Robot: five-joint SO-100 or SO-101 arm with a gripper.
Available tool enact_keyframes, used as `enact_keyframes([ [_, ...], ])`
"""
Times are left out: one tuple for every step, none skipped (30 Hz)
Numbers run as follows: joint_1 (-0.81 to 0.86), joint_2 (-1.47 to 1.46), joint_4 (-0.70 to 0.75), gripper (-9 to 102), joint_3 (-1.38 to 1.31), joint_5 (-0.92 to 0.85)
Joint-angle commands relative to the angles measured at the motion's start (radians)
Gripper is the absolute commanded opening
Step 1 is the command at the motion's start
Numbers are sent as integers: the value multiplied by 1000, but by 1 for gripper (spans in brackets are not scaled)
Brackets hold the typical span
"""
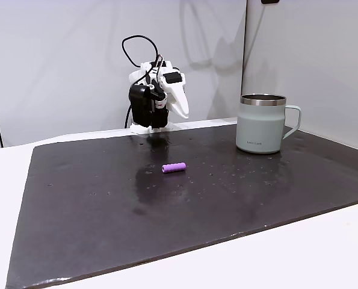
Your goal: Grasp a pengrip and put it in the cup.
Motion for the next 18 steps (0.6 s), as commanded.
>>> enact_keyframes([
  [-18,9,8,0,41,-20],
  [-18,9,8,0,41,-20],
  [-18,9,8,0,41,-20],
  [-18,9,8,0,41,-20],
  [-18,9,8,0,41,-20],
  [-18,9,8,0,41,-20],
  [-18,9,8,0,41,-20],
  [-18,9,8,0,41,-20],
  [-18,9,8,0,41,-20],
  [-18,9,8,0,41,-20],
  [-18,9,8,0,41,-20],
  [-18,9,8,0,41,-20],
  [-18,9,6,0,41,-20],
  [-18,9,5,0,41,-20],
  [-18,9,-2,0,40,-21],
  [-17,9,-8,0,34,-26],
  [-17,9,-12,0,25,-29],
  [-14,9,-15,0,8,-29],
])
